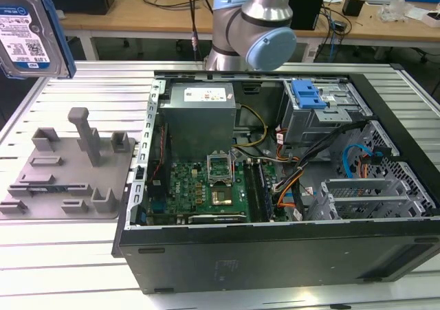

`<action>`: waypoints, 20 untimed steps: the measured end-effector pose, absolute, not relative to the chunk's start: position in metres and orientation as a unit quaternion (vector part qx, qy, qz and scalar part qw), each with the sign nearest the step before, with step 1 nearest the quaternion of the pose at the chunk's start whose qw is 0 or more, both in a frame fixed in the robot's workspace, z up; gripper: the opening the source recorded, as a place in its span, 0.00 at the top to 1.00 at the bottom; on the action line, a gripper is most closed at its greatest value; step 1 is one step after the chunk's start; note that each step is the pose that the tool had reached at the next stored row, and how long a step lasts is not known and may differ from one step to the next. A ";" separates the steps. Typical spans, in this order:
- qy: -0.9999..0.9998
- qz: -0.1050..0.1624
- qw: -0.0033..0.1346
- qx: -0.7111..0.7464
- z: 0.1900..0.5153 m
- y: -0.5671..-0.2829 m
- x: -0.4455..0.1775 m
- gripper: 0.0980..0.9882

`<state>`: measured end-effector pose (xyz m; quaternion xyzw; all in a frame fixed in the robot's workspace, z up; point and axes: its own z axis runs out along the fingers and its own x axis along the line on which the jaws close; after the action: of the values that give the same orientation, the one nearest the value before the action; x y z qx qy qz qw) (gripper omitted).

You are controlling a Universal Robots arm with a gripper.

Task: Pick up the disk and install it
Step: 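Pick up the disk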

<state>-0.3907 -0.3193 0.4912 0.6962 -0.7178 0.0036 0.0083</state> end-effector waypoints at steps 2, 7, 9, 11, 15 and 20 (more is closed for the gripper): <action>-0.718 0.003 0.009 0.696 0.491 -0.322 -0.385 0.70; -0.718 0.000 0.012 0.696 0.491 -0.327 -0.371 0.70; -0.718 0.000 0.013 0.696 0.491 -0.329 -0.366 0.70; -0.718 -0.001 0.014 0.696 0.491 -0.332 -0.358 0.70; -0.718 -0.001 0.019 0.696 0.491 -0.337 -0.342 0.70; -0.718 -0.002 0.021 0.696 0.491 -0.349 -0.318 0.70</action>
<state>-0.3177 -0.3495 0.4915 0.6961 -0.7177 -0.0016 0.0208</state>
